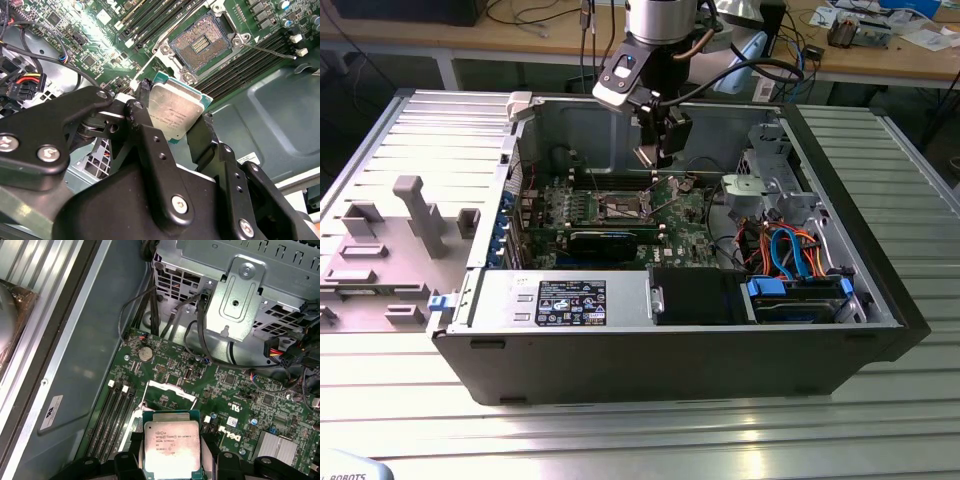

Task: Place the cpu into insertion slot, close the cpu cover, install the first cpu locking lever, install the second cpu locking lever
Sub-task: 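Place the cpu into insertion slot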

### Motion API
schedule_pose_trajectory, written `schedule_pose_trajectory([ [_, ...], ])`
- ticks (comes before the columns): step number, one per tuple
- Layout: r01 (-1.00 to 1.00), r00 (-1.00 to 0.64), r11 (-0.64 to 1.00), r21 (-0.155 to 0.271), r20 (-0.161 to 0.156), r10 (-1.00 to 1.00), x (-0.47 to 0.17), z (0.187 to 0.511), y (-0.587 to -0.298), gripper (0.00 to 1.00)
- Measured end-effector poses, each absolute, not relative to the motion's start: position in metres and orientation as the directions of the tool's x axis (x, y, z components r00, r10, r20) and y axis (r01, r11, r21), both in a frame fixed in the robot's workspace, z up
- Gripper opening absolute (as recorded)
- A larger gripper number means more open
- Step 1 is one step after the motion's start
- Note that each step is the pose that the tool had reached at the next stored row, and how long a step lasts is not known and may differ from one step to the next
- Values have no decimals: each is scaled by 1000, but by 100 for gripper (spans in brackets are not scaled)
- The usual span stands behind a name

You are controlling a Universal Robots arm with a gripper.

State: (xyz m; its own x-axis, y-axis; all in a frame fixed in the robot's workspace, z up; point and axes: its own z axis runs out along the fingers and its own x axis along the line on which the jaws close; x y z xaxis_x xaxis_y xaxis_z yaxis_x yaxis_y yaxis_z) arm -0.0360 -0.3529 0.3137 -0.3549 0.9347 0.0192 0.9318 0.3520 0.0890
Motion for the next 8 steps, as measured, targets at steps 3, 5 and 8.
schedule_pose_trajectory([
  [3, 932, -354, 351, 89, 19, 935, -36, 314, -353, 54],
  [5, 933, -353, 350, 89, 19, 936, -36, 314, -353, 54],
  [8, 934, -349, 346, 89, 19, 937, -36, 313, -353, 54],
])
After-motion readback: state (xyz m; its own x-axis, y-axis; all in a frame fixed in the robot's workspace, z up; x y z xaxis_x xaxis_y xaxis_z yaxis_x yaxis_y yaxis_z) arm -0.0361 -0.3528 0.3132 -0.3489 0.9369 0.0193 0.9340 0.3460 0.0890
